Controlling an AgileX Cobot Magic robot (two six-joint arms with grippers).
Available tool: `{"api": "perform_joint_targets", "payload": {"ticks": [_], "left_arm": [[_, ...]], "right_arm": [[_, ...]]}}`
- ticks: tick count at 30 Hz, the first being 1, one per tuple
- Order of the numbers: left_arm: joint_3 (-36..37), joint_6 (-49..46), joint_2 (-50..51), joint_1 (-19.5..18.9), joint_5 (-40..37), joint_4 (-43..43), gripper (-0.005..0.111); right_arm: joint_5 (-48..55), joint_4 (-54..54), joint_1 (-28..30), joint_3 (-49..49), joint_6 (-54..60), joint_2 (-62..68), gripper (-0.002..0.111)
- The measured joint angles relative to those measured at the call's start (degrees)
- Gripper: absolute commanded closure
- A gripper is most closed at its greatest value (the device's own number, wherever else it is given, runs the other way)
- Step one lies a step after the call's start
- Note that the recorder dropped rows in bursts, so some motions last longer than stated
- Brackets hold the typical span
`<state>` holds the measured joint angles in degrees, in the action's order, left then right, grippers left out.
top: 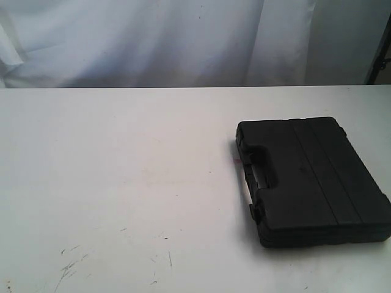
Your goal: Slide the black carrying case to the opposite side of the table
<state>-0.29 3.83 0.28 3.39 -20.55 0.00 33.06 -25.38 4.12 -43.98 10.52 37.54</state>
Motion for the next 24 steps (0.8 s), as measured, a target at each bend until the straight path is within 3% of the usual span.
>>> {"api": "perform_joint_targets", "payload": {"ticks": [4, 9, 18, 24], "left_arm": [[0.0, 0.0, 0.0, 0.0, 0.0, 0.0, 0.107], [0.0, 0.0, 0.0, 0.0, 0.0, 0.0, 0.107], [0.0, 0.0, 0.0, 0.0, 0.0, 0.0, 0.107], [0.0, 0.0, 0.0, 0.0, 0.0, 0.0, 0.107]], "right_arm": [[10.38, -5.69, 0.0, -0.79, 8.92, 6.94, 0.108], [18.1, -5.53, 0.0, -0.79, 11.6, 11.15, 0.108], [17.83, -5.82, -0.44, -0.89, 11.98, 12.66, 0.108], [16.35, -5.0, -5.57, -4.08, 10.38, 18.3, 0.108]]}}
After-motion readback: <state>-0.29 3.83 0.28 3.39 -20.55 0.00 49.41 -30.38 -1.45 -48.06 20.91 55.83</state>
